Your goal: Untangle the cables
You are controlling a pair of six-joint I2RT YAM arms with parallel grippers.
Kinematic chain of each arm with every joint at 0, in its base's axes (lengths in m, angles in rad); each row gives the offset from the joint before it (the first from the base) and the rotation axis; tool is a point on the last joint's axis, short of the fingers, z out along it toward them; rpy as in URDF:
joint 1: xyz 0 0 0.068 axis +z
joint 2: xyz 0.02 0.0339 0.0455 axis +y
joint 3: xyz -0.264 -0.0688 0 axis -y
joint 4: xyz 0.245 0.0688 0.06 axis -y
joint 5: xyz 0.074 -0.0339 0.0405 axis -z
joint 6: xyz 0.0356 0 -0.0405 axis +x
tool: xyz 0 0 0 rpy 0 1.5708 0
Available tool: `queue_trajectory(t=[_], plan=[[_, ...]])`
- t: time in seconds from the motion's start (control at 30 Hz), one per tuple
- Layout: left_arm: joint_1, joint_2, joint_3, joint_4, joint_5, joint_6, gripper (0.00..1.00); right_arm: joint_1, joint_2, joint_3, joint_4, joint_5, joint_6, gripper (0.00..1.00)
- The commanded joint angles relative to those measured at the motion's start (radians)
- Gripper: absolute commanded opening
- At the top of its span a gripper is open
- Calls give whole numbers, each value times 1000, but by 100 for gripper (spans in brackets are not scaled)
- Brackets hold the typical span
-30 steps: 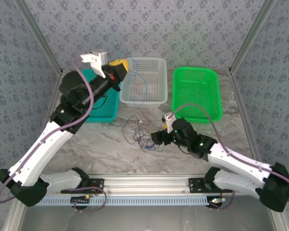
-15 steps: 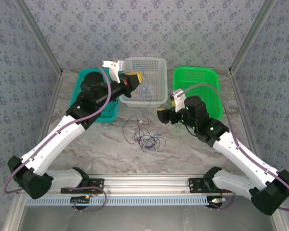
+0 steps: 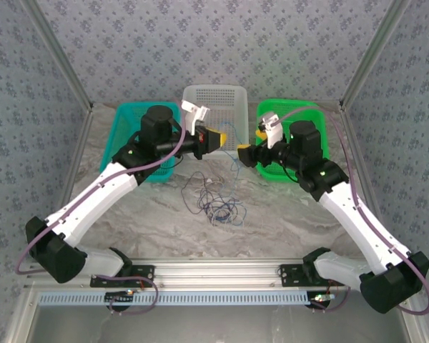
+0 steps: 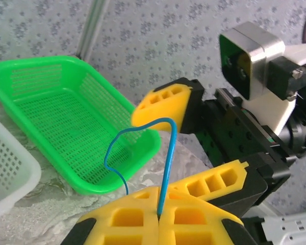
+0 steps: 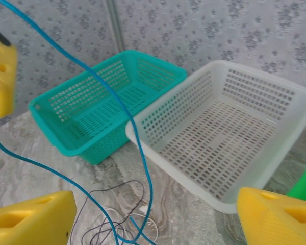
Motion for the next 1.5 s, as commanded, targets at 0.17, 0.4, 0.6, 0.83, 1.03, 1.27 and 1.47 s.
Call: queue_trajectory(t=[0.17, 0.4, 0.6, 0.83, 1.03, 1.27, 1.47], plan=[[-37, 5, 70, -91, 195, 168, 0, -9, 34, 59, -22, -153, -96, 83], [-36, -2, 70, -164, 214, 242, 0, -9, 34, 68, -60, -237, -142, 51], [-36, 9, 61, -164, 177, 250, 8, -11, 35, 71, -87, -235, -138, 0], [-36, 8, 44, -220, -176, 229, 77, -70, 90, 236, -262, 75, -113, 0], [-36, -27, -42, -155, -291, 199, 99, -145, 168, 421, -372, 232, -74, 0], [-36, -54, -127, -109, -298, 168, 99, -216, 296, 479, -396, 359, -50, 0], [-35, -89, -214, -80, -303, 139, 100, -297, 368, 348, -266, 387, -20, 0]])
